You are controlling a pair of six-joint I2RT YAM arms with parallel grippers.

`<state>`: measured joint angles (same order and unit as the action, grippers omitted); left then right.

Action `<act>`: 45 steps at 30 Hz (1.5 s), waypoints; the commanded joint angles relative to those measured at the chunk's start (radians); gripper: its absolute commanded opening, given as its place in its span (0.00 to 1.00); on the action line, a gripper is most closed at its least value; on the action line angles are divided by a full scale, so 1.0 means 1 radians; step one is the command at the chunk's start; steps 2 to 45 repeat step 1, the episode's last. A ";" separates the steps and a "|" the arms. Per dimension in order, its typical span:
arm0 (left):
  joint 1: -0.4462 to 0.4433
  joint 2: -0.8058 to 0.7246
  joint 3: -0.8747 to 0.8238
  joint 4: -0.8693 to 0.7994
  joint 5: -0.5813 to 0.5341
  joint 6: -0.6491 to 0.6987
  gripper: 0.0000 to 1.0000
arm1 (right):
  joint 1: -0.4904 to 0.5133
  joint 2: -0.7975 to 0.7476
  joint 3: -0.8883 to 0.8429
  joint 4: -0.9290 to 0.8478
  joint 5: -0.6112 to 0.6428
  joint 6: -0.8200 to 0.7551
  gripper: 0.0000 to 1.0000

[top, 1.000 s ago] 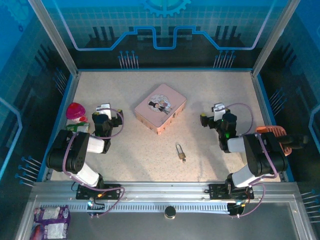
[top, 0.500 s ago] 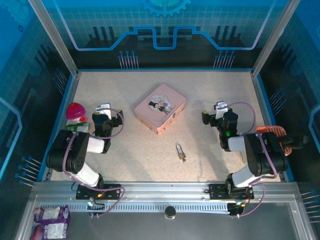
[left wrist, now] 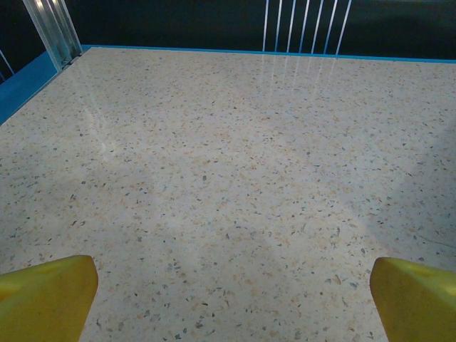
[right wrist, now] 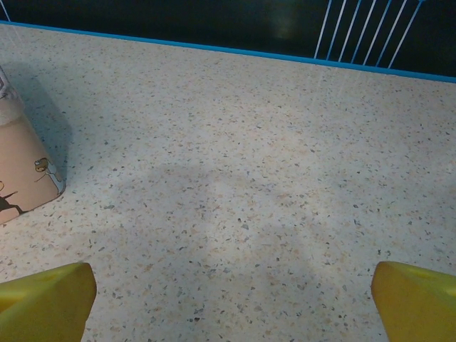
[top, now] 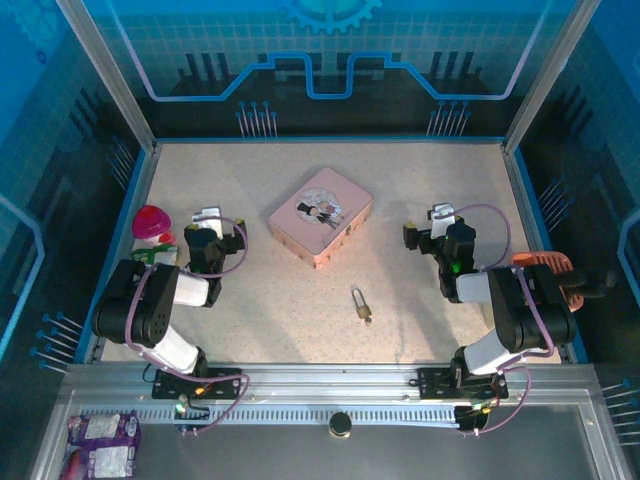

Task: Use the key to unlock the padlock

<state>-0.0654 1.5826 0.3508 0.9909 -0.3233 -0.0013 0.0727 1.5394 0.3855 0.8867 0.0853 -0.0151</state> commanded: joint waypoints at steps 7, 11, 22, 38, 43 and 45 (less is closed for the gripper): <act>0.005 -0.015 0.007 0.002 0.016 -0.006 0.99 | 0.006 0.003 0.004 0.026 -0.006 -0.013 1.00; 0.005 -0.015 0.007 0.002 0.016 -0.006 0.99 | 0.006 0.003 0.004 0.026 -0.006 -0.013 1.00; 0.005 -0.015 0.007 0.002 0.016 -0.006 0.99 | 0.006 0.003 0.004 0.026 -0.006 -0.013 1.00; 0.005 -0.015 0.007 0.002 0.016 -0.006 0.99 | 0.006 0.003 0.004 0.026 -0.006 -0.013 1.00; 0.005 -0.015 0.007 0.002 0.016 -0.006 0.99 | 0.006 0.003 0.004 0.026 -0.006 -0.013 1.00; 0.005 -0.015 0.007 0.002 0.016 -0.006 0.99 | 0.006 0.003 0.004 0.026 -0.006 -0.013 1.00</act>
